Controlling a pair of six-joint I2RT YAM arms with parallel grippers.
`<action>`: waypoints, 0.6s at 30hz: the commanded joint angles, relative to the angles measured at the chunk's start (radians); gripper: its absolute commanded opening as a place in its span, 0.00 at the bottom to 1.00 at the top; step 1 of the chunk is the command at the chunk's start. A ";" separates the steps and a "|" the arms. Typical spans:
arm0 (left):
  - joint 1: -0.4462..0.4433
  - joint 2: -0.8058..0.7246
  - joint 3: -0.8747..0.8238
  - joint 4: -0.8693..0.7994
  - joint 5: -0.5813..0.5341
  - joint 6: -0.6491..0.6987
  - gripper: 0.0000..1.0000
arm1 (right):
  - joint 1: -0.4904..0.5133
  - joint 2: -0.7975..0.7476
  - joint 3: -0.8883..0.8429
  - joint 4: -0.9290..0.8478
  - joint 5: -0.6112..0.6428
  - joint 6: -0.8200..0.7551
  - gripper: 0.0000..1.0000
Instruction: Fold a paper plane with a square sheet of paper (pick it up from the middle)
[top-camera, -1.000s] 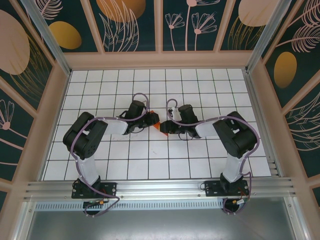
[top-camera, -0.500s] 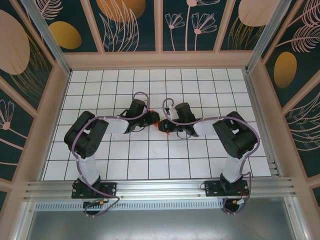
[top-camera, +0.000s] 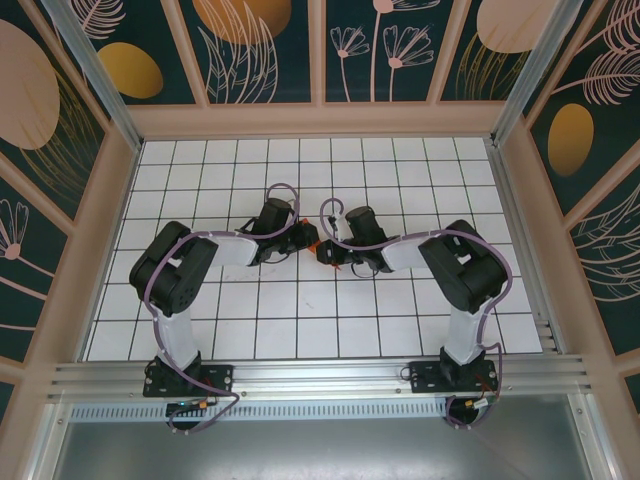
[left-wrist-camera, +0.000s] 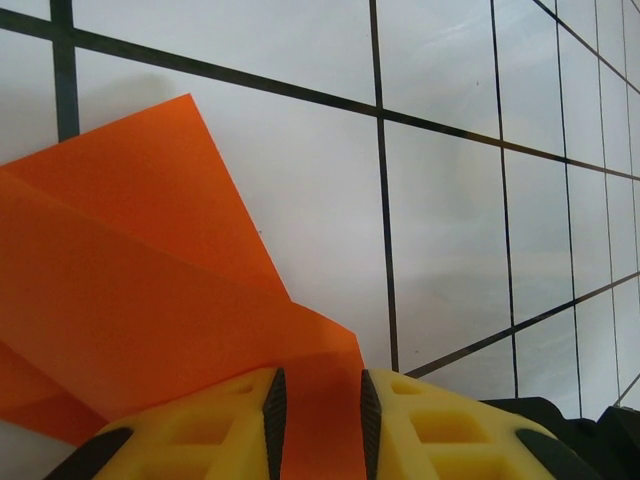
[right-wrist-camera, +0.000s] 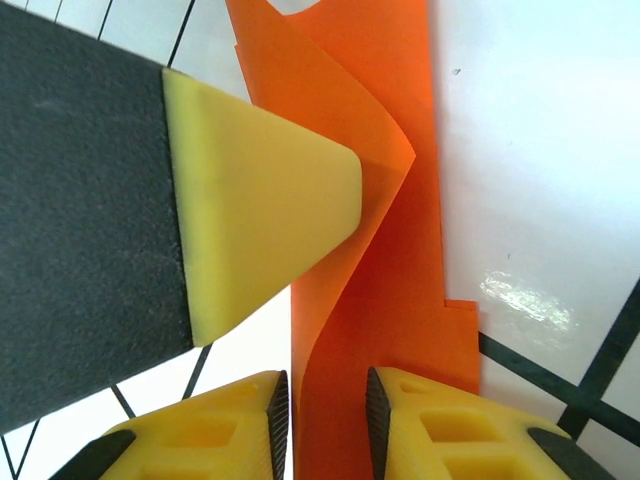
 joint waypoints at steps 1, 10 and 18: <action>-0.004 0.014 0.026 -0.018 -0.011 -0.002 0.28 | 0.007 0.023 0.013 -0.001 0.015 -0.016 0.27; -0.003 -0.017 0.049 -0.049 -0.041 0.016 0.28 | -0.032 0.036 -0.010 0.056 -0.062 0.059 0.00; -0.003 -0.082 0.039 -0.061 -0.082 0.039 0.29 | -0.075 0.037 -0.020 0.119 -0.212 0.166 0.00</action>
